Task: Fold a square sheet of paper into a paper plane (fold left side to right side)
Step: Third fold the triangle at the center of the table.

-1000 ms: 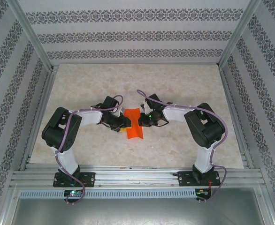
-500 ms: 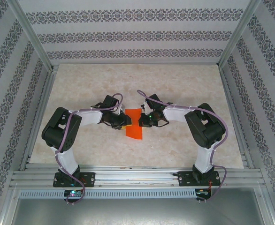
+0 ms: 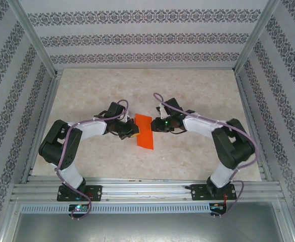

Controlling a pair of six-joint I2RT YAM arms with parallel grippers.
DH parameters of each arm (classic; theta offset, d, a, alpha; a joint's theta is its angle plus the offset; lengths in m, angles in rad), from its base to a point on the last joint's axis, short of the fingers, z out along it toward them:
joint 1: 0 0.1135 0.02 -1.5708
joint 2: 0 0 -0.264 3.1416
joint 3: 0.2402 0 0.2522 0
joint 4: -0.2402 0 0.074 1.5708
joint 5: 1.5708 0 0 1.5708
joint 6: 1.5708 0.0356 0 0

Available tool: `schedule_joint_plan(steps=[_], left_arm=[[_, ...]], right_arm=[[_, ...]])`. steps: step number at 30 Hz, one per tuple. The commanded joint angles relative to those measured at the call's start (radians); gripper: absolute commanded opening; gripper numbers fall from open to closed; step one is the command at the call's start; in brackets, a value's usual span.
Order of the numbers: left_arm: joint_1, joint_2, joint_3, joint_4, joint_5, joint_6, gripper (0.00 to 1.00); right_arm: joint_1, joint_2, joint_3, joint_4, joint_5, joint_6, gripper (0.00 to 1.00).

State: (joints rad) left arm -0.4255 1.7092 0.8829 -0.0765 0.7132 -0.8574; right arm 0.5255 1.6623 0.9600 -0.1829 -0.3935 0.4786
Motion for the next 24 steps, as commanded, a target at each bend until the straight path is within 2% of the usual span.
schedule_joint_plan(steps=[1,7,11,16,19,22,24], left_arm=[[-0.012,-0.026,-0.015,0.03,-0.005,-0.058,0.0],[-0.014,-0.023,-0.013,0.033,-0.006,-0.08,0.0],[-0.015,-0.018,-0.006,0.023,-0.008,-0.078,0.0],[-0.017,-0.021,-0.005,0.017,-0.017,-0.079,0.0],[-0.018,-0.02,-0.002,0.018,-0.02,-0.081,0.0],[-0.021,-0.017,0.0,0.019,-0.021,-0.083,0.0],[-0.024,-0.016,0.003,0.021,-0.02,-0.084,0.0]], right_arm=[[-0.007,-0.116,-0.074,0.083,0.069,-0.044,0.32],[0.006,-0.298,-0.217,0.176,0.124,-0.096,0.37],[0.024,-0.373,-0.285,0.235,0.114,-0.15,0.38],[0.112,-0.461,-0.384,0.36,0.156,-0.274,0.4],[0.183,-0.496,-0.424,0.401,0.197,-0.365,0.5],[0.26,-0.506,-0.438,0.4,0.286,-0.439,0.65],[0.289,-0.495,-0.433,0.392,0.322,-0.451,0.67]])
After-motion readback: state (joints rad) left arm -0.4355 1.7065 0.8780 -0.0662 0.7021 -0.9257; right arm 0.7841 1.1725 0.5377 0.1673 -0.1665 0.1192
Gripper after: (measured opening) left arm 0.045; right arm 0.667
